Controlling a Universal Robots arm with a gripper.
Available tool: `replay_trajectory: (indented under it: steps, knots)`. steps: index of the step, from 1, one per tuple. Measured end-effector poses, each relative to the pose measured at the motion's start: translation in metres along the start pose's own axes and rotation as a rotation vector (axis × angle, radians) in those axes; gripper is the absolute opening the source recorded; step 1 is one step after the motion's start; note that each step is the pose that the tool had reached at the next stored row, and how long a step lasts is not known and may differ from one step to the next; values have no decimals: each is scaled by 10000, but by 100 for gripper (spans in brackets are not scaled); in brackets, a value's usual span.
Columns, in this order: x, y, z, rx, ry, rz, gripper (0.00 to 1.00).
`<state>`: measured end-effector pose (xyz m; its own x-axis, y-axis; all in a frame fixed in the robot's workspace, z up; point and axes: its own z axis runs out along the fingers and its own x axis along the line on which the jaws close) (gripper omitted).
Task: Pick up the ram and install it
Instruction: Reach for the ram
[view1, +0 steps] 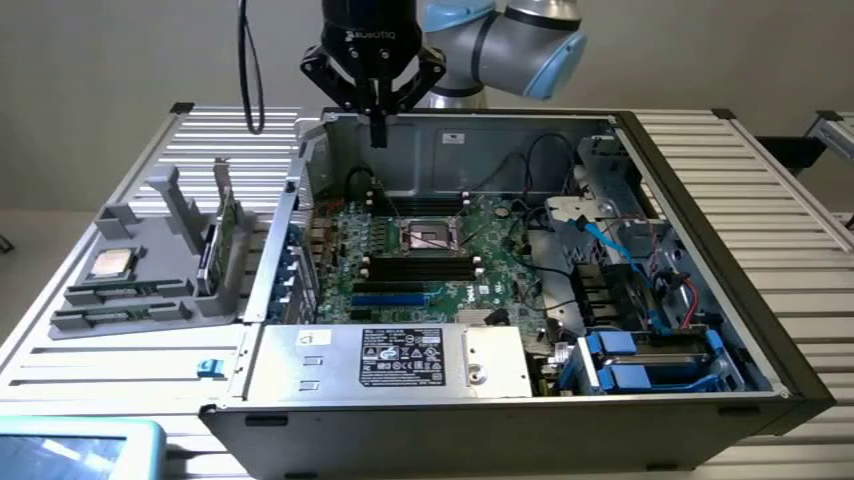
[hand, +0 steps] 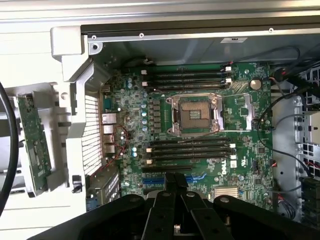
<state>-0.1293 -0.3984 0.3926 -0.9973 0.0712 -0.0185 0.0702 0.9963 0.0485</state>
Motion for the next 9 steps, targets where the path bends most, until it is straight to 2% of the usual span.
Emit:
replay_trajectory:
  steps: [8,9]
  knots:
    - [364,-3,-6,2,49,2,11]
    - [410,-3,-7,3,57,3,21]
